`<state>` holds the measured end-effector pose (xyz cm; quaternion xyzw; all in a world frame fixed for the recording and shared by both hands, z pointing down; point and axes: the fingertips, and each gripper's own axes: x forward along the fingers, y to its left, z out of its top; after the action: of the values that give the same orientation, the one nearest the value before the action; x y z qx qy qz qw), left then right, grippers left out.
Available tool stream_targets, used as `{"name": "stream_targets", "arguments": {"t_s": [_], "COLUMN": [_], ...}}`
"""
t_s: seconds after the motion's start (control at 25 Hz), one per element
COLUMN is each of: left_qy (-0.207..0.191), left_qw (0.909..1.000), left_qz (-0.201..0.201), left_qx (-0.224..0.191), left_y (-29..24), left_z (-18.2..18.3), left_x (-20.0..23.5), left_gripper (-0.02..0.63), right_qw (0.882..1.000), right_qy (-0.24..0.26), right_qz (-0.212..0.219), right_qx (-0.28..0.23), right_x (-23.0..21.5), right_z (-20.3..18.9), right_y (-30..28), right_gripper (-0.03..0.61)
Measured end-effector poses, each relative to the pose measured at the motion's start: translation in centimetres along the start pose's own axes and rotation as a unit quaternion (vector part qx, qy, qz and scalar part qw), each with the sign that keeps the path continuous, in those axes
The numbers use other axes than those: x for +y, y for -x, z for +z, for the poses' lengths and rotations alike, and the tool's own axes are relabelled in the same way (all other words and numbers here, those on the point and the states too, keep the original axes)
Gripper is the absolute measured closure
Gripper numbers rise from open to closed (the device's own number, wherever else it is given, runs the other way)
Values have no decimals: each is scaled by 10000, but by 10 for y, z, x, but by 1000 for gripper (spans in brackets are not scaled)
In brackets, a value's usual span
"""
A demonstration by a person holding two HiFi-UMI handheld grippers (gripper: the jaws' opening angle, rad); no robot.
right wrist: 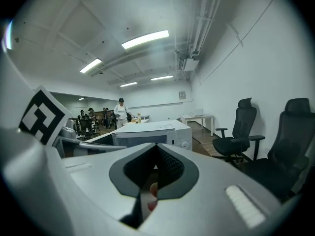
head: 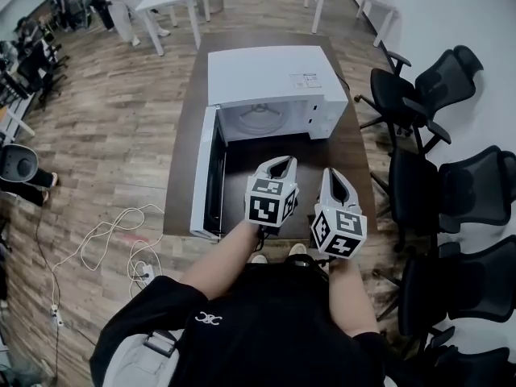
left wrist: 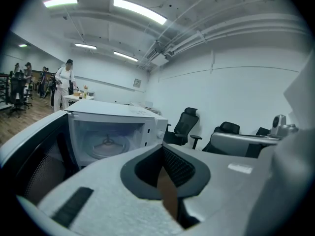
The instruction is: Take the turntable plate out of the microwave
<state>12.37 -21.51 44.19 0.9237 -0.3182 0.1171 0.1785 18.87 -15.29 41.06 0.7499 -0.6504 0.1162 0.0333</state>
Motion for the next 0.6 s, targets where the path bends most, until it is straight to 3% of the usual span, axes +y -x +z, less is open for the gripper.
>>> {"name": "stream_targets", "arguments": {"t_s": [0.2, 0.6], "left_qy": [165, 1397], "left_qw": [9995, 9877], "left_qz": [286, 696], "left_qx": [5, -124], "left_y": [-15, -56], "left_z": [6, -2], "left_x": [26, 86], "left_gripper": [606, 605], "right_qw": [9994, 9931], "right_qy": [85, 451], "right_qz": [323, 1030], "right_qx": [56, 321], "right_x": [7, 21], "right_z": [5, 7], "right_y": [-39, -109], "right_gripper": [569, 570]}}
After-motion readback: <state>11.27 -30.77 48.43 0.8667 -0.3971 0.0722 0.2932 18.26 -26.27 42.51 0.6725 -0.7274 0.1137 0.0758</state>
